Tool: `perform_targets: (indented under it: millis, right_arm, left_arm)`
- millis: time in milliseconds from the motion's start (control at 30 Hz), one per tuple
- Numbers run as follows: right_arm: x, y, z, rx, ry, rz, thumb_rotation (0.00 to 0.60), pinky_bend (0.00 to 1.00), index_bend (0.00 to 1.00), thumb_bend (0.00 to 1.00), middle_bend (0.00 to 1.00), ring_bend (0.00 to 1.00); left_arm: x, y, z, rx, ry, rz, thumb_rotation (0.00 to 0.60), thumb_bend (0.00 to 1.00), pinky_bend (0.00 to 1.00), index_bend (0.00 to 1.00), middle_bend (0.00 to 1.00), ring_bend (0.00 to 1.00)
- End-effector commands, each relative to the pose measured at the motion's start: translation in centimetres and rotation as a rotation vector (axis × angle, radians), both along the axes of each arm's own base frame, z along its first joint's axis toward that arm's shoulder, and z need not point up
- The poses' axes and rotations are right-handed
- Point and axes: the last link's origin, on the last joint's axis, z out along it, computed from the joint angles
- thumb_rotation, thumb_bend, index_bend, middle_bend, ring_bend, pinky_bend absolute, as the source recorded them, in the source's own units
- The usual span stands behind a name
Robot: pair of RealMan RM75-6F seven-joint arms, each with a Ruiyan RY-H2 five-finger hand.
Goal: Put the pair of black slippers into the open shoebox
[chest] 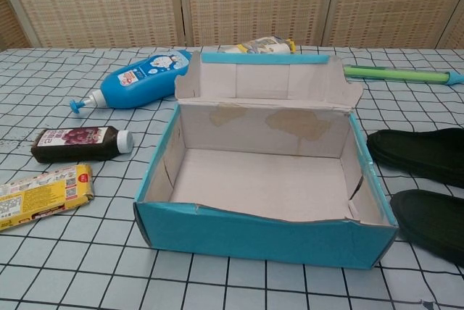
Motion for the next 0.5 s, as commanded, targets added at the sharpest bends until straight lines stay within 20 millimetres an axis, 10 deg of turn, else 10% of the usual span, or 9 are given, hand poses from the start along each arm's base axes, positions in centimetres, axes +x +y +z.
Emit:
perform_targets:
  millis: [33, 500]
  right_arm:
    - [-0.8, -0.3, -0.8, 0.005, 0.039, -0.004, 0.6, 0.19, 0.0, 0.0, 0.01, 0.0]
    - [-2.3, -2.7, -5.0, 0.057, 0.071, 0.005, 0.6, 0.2, 0.0, 0.0, 0.0, 0.0]
  left_arm:
    - [0.0, 0.0, -0.1, -0.005, 0.004, 0.003, 0.6, 0.45, 0.49, 0.28, 0.23, 0.34]
    - [0.0, 0.0, 0.1, -0.002, -0.004, 0.001, 0.6, 0.45, 0.49, 0.28, 0.23, 0.34]
